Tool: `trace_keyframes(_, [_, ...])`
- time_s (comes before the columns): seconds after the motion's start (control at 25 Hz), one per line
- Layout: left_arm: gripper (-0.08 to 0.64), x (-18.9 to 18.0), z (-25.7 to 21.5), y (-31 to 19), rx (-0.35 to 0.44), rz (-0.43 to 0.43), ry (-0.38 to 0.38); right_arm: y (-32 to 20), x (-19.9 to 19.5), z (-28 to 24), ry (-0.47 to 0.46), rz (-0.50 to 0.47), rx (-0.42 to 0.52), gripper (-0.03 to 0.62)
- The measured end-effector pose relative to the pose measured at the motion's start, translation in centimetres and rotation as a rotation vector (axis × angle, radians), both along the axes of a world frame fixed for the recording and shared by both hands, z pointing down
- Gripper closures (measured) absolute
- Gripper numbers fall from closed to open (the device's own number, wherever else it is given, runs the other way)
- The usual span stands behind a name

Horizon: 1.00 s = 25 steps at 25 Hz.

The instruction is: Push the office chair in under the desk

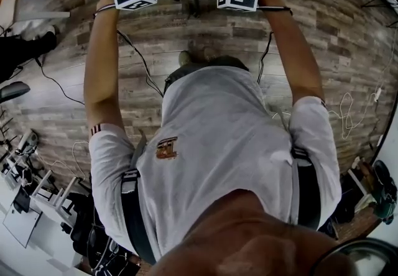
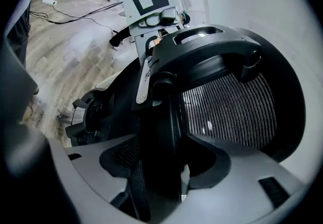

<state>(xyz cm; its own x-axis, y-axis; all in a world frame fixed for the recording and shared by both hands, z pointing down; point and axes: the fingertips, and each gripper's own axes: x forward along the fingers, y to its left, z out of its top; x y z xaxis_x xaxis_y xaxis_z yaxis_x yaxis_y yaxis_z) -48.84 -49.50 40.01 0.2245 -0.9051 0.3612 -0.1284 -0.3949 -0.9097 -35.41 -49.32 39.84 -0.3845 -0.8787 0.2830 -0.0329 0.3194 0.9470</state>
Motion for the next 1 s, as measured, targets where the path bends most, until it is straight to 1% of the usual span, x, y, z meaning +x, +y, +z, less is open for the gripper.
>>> trace_keyframes(0.24, [0.216, -1.9, -0.1, -1.7, 0.001, 0.019, 0.002, -1.4, -1.9, -0.1, 0.000, 0.017, -0.002, 0.335])
trace_keyframes(0.52, [0.216, -3.1, -0.2, -4.0, 0.003, 0.022, 0.005, -3.5, -3.3, -0.2, -0.020, 0.023, -0.009, 0.334])
trace_keyframes(1.0, [0.216, -4.2, -0.3, -7.4, 0.012, 0.012, 0.007, -7.1, -4.3, -0.3, 0.006, 0.035, -0.010, 0.336])
